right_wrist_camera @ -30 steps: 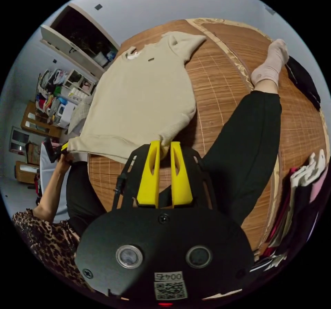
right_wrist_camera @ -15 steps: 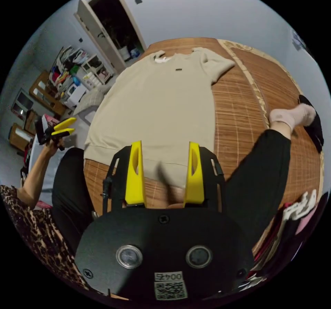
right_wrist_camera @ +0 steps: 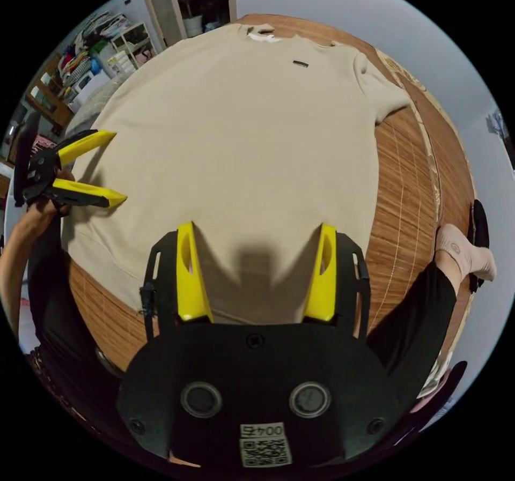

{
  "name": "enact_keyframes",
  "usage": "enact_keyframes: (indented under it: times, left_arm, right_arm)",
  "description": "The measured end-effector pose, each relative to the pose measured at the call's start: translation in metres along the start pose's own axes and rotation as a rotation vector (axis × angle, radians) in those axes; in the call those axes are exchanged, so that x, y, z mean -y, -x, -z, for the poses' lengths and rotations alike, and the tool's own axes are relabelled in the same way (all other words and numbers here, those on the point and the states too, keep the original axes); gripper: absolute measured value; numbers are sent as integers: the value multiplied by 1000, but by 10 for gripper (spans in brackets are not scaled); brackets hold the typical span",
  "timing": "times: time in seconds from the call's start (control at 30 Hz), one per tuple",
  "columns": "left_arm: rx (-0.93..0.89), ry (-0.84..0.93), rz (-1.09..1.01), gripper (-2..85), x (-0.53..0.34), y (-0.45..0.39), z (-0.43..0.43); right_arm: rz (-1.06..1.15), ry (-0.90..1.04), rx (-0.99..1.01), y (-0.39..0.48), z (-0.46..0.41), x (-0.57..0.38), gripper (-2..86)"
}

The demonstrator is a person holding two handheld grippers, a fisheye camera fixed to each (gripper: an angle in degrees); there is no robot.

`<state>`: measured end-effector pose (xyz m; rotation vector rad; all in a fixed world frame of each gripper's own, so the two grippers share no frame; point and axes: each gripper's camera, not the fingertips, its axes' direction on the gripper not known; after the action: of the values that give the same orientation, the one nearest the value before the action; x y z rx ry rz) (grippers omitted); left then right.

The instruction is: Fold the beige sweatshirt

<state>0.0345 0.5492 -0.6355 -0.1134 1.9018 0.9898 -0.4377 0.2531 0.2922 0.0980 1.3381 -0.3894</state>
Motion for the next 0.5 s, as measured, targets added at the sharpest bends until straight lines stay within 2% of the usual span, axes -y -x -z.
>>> enact_keyframes:
  times: [0.23,0.5]
  left_arm:
    - [-18,26,-16,320,-5,3,-31]
    - [-37,55,-101,362,-37,-35,-61]
  right_arm:
    - [2,19,1,6,-4,10,293]
    - [-21,145,-7,14,-6,-1,293]
